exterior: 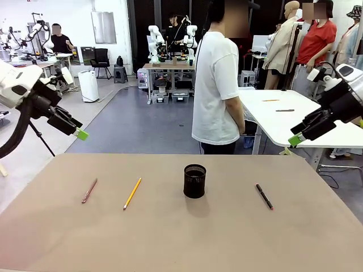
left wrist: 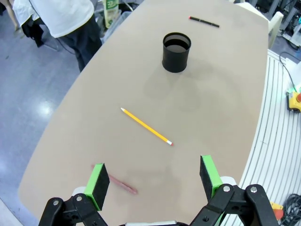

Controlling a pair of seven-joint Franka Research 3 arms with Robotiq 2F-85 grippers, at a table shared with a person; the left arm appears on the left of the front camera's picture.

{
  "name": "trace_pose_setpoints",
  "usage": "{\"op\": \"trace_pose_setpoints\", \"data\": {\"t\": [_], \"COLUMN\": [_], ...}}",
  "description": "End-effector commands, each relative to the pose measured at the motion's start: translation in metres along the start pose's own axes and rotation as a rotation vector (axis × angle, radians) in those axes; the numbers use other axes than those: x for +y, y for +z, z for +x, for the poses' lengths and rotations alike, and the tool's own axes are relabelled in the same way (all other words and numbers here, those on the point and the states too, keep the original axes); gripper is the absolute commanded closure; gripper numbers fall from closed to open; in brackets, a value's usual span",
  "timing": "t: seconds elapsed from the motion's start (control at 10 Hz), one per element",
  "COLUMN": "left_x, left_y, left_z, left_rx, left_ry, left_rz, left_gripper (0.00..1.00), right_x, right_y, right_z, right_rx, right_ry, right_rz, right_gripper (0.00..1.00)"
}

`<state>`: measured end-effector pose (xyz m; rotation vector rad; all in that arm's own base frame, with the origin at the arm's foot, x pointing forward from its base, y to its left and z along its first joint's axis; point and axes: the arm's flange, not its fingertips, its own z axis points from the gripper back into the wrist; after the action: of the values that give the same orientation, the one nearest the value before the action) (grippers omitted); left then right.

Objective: Place the pens into the pen holder.
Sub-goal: Pick up a writing instrument from the table and place it into the Pen holder.

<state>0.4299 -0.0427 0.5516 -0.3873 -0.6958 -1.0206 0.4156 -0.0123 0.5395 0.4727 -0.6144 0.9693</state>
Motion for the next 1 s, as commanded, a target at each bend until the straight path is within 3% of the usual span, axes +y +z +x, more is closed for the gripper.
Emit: {"op": "trace_pose_setpoints", "data": {"t": [0.0,0.1,0.9], "left_x": [0.0031,0.0,0.0], "left_y": [-0.009,0.0,0.0], "left_z": [-0.0047,0.0,0.0], "left_rx": [-0.025,0.0,0.0], "left_ry": [-0.006,0.0,0.0], "left_rz": [0.001,0.0,0.0], "left_gripper": [0.0,0.0,0.0], "right_x": [0.0028,0.0,0.0], "right_y": [-0.0037,0.0,0.0], "right_z": [0.0008,0.0,0.0], "right_rx": [-0.091,0.0,0.0], "right_ry": [0.046,0.0,0.0], "right_rz": [-0.071,0.0,0.0], "right_gripper": [0.0,0.0,0.0]}}
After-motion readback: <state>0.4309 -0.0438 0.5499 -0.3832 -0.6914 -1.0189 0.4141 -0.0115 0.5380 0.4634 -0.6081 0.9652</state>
